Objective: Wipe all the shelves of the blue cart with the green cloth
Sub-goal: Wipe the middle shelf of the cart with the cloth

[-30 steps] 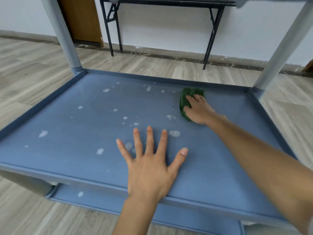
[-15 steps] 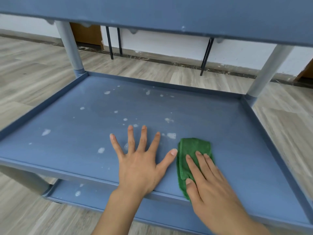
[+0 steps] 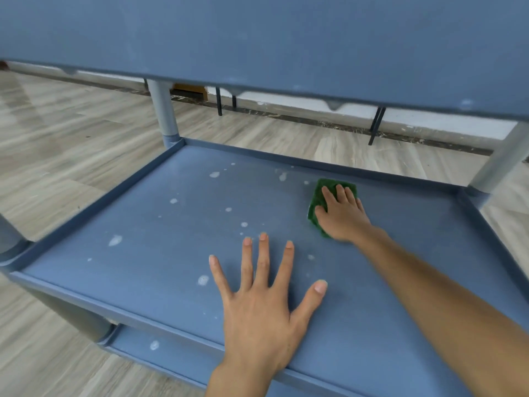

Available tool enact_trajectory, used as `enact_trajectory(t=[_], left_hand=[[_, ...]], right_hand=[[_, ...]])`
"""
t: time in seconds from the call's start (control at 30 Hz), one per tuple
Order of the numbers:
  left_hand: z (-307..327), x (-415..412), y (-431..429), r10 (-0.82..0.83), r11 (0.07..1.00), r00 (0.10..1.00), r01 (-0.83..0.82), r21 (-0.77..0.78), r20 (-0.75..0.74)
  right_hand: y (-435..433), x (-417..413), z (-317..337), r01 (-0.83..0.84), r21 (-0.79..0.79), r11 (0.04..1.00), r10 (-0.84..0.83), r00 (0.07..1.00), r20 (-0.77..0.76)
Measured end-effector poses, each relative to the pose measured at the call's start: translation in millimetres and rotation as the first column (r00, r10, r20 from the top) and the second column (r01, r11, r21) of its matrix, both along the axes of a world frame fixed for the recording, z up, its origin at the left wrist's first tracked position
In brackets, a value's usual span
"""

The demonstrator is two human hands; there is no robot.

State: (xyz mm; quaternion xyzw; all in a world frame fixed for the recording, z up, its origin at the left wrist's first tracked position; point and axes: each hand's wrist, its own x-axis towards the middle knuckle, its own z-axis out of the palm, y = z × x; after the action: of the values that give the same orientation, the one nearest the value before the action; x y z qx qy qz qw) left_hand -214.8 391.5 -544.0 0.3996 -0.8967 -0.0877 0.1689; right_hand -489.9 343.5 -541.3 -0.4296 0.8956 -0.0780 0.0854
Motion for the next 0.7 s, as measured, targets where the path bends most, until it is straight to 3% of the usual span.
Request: enact_trajectory(t=[0.33, 0.7], left_hand=[[-2, 45, -30, 0.185, 0.983, 0.982, -0.185, 0.015, 0.026], [-4, 40, -33, 0.2, 0.98, 0.979, -0.2, 0.014, 0.048]], right_hand=[[-52, -48, 5, 0.033, -0.031, 0.999, -0.032, 0.999, 0.036], [81, 96, -1, -0.119, -0.053, 0.991, 0.119, 0.993, -0.005]])
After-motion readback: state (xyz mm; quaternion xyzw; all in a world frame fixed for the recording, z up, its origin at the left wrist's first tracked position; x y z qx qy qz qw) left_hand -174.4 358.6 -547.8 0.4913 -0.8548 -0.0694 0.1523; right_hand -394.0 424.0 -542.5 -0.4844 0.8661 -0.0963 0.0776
